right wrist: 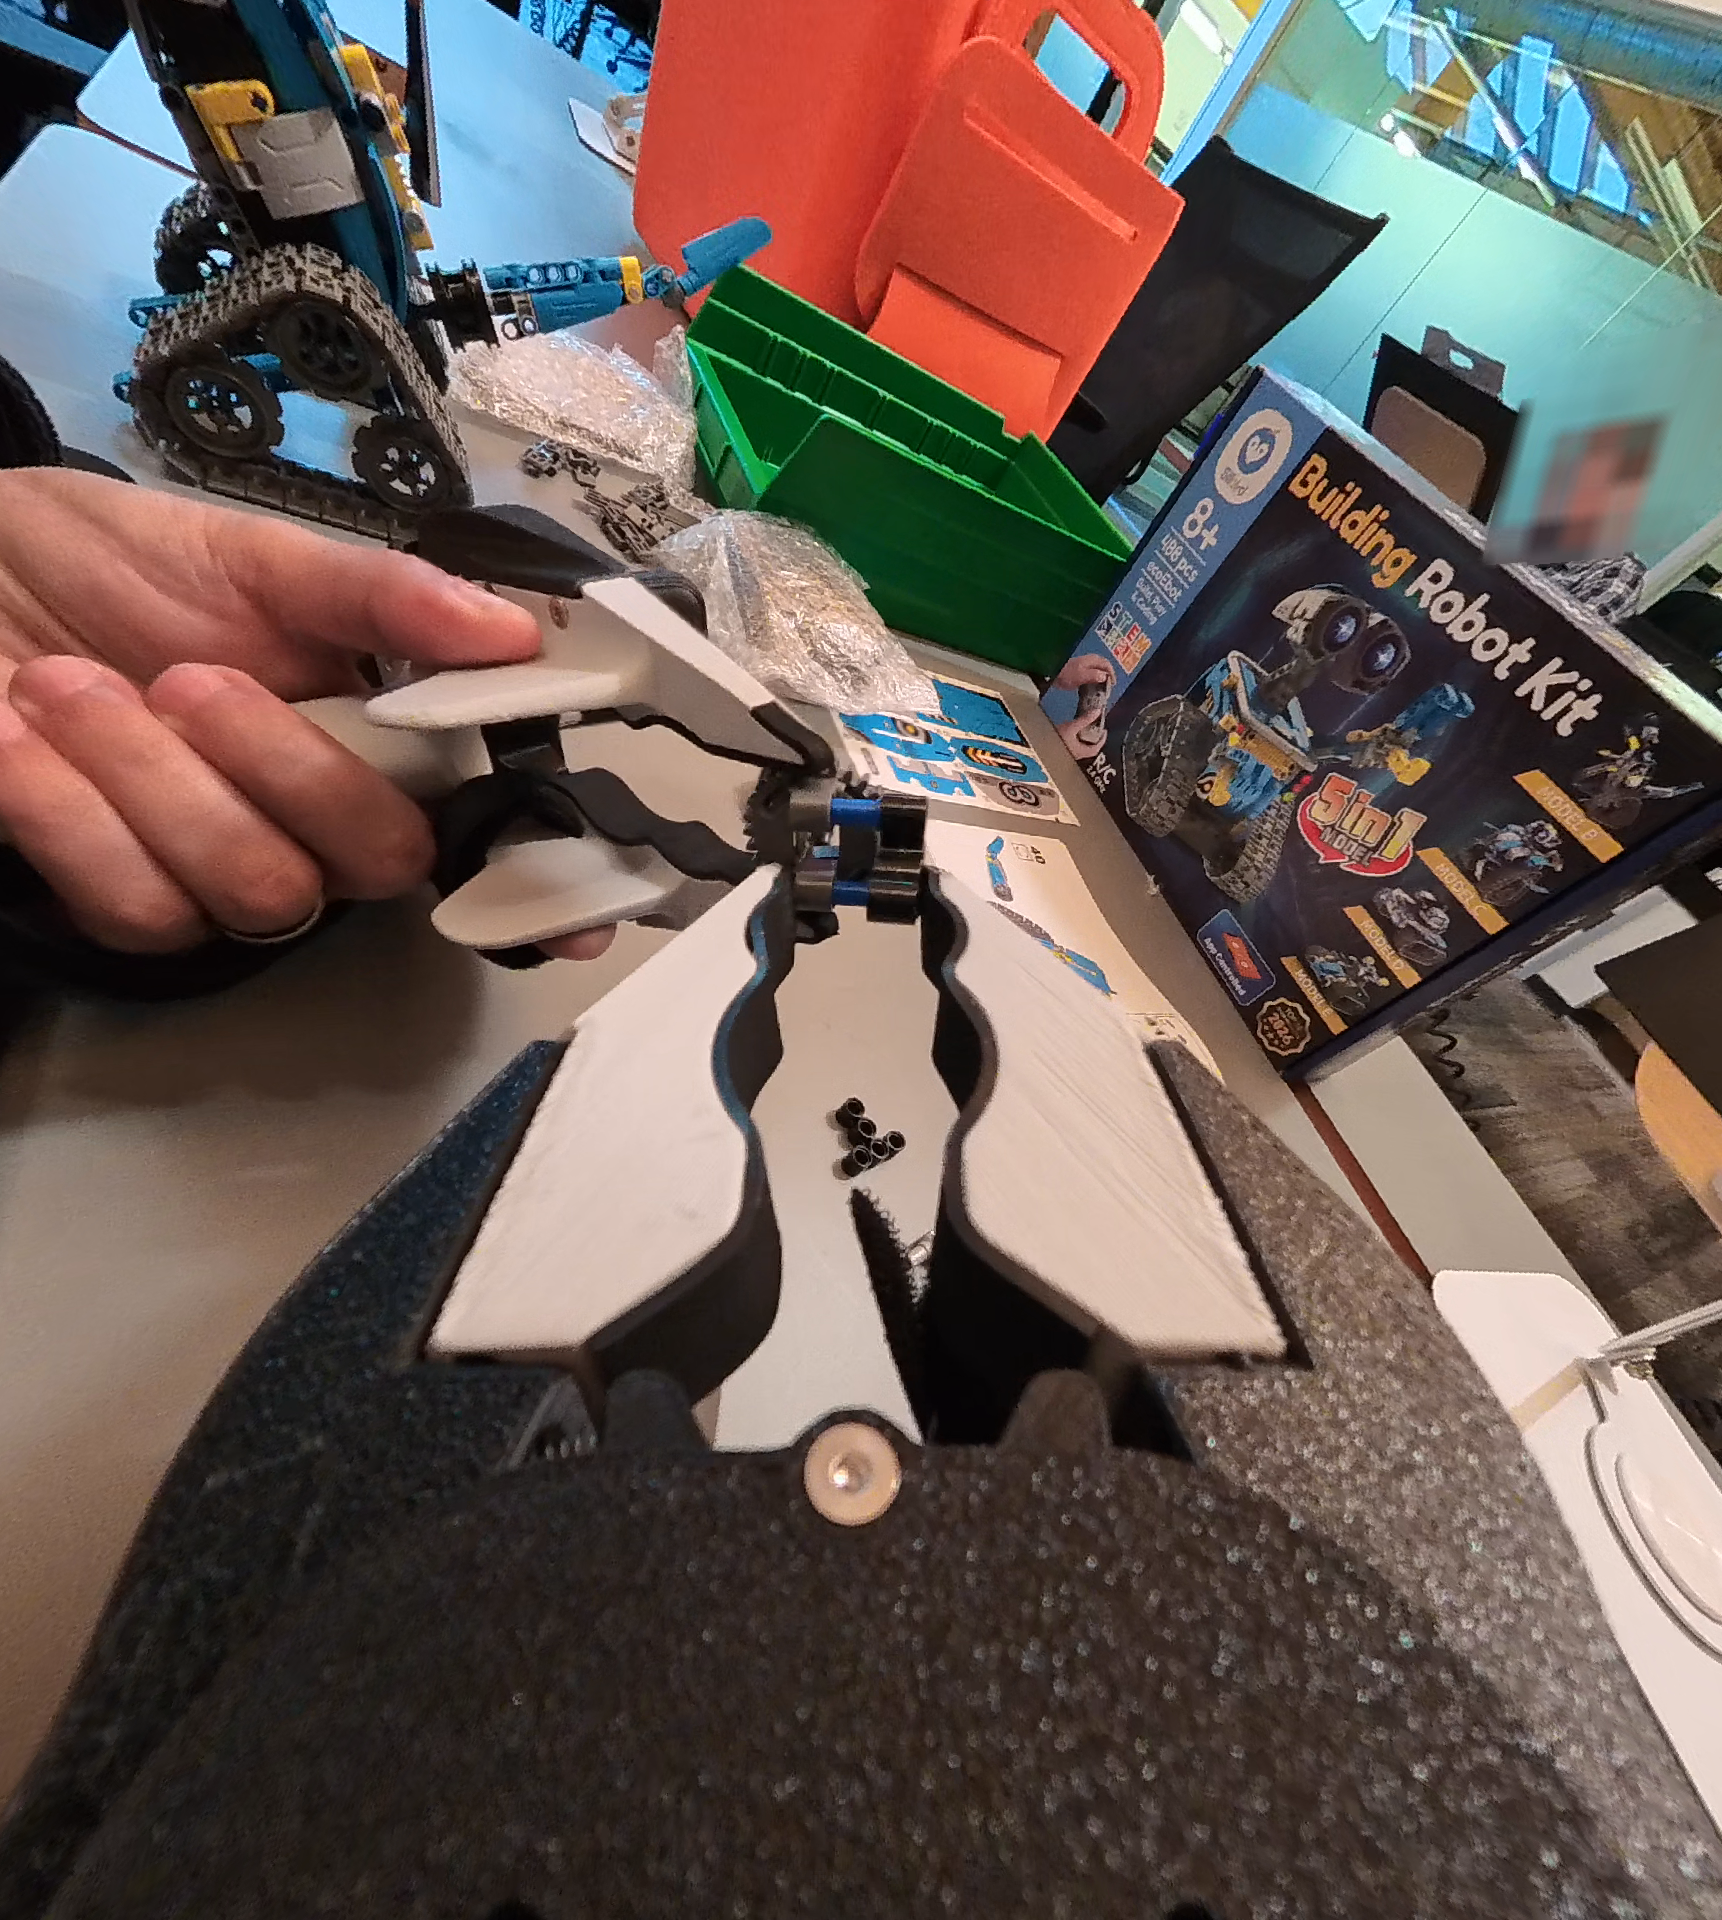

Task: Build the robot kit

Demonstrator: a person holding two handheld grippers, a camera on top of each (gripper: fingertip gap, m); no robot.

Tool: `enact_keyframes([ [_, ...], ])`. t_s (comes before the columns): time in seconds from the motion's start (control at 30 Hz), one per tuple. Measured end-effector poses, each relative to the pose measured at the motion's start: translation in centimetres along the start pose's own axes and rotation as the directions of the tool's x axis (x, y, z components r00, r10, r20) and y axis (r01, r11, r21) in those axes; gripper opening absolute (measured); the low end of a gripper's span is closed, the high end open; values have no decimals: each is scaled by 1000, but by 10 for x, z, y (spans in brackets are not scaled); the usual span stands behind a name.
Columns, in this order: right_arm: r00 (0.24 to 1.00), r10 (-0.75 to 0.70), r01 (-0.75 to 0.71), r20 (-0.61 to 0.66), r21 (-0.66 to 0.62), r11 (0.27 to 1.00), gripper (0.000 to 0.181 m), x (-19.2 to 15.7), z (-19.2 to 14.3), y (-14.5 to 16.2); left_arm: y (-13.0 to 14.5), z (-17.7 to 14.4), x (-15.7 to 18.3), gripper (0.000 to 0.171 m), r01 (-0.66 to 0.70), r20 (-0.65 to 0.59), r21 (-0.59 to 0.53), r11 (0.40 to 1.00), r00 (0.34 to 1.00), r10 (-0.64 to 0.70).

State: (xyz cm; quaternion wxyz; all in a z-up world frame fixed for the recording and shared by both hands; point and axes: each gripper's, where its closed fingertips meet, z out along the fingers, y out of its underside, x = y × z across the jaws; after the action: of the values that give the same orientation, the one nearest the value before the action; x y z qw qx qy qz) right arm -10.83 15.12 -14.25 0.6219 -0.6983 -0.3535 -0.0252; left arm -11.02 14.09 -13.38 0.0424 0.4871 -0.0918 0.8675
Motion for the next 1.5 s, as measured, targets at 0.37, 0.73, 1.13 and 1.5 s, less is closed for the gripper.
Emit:
enact_keyframes([
  [0.37, 998, 42, -41, -48, 14, 999, 38, 4, 4, -5, -2, -1, -10, 28, -47, 72, 0, 999, 996, 47],
  [0.73, 998, 64, -64, -8, 8, 998, 24, 0, 3, -5, -1, -2, -12, 28, -2, 65, 0, 1000, 998, 2],
  [1.13, 989, -45, 28, 144, 118, 993, 23, -13, -24, -21, 29, 7, 2, 29, -116, 45, -206, 972, 991, 128],
  [1.5, 946, 165, -197, 278, 91, 976, 37, -14, -27, -3, 25, 5, -18, 29, -352, 193, -351, 868, 880, 434],
])
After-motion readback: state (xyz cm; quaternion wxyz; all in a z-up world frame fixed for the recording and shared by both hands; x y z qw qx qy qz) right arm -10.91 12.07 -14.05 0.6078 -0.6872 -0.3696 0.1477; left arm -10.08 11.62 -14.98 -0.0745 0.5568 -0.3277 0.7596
